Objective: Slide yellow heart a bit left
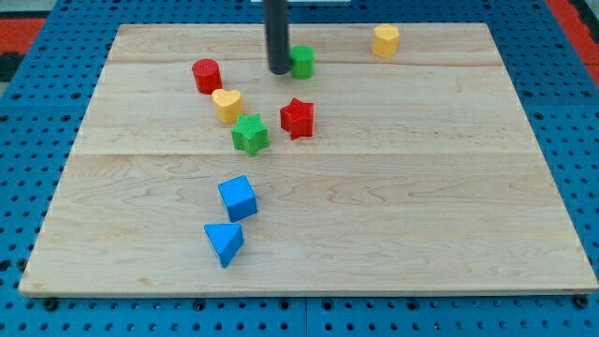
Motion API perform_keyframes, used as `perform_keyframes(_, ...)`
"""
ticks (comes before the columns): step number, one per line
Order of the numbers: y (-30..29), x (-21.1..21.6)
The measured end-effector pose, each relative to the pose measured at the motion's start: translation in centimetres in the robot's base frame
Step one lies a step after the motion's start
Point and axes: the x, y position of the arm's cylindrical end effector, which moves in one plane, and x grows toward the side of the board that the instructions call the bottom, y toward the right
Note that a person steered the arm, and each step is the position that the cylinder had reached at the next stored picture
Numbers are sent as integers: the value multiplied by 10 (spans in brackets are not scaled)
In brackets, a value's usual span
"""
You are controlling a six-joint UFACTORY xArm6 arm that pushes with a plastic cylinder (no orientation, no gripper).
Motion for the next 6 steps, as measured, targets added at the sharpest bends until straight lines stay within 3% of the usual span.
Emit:
perform_keyframes(2, 22, 12)
perform_keyframes(4, -88, 71)
perform_keyframes(5, -151, 73)
perform_keyframes(6, -155, 47)
